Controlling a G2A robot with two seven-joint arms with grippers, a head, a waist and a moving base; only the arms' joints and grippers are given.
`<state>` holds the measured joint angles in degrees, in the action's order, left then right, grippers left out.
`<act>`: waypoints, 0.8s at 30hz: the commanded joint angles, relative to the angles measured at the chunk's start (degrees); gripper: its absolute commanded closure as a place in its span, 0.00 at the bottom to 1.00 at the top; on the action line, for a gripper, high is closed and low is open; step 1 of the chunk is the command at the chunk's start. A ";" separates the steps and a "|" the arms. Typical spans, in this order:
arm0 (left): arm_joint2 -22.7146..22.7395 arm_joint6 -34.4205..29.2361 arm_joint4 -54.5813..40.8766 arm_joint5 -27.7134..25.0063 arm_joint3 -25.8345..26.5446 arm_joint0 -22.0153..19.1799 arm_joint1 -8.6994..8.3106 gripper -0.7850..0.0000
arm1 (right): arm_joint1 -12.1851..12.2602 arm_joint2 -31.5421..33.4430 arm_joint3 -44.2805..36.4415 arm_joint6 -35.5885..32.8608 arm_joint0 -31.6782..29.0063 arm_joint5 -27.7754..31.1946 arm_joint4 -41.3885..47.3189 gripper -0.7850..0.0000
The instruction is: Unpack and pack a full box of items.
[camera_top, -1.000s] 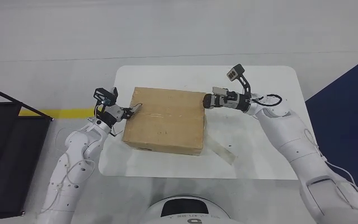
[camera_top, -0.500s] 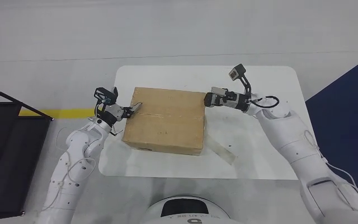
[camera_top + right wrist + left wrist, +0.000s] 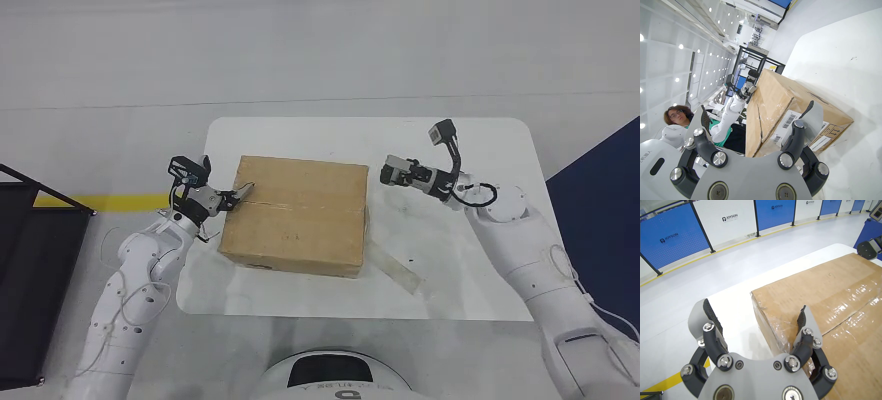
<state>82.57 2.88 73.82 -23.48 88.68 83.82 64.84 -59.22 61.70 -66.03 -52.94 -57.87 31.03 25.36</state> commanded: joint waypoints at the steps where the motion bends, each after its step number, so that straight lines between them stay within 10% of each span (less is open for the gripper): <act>1: 0.00 0.00 0.00 0.00 0.00 0.00 0.00 0.00 | 0.10 -0.41 -0.94 0.18 -0.52 -1.62 -2.99 0.00; 12: 0.00 0.00 0.00 0.00 0.00 0.00 0.00 0.00 | 3.69 4.16 -15.46 8.39 -12.50 -3.52 -38.64 0.00; 24: 0.00 0.00 0.00 0.00 0.00 0.00 0.00 0.00 | 5.56 8.50 -32.25 12.99 -26.49 -13.60 -54.75 0.00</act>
<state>82.57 2.88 73.82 -23.48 88.68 83.82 64.84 -53.64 70.19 -97.95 -40.37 -84.09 18.21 -29.00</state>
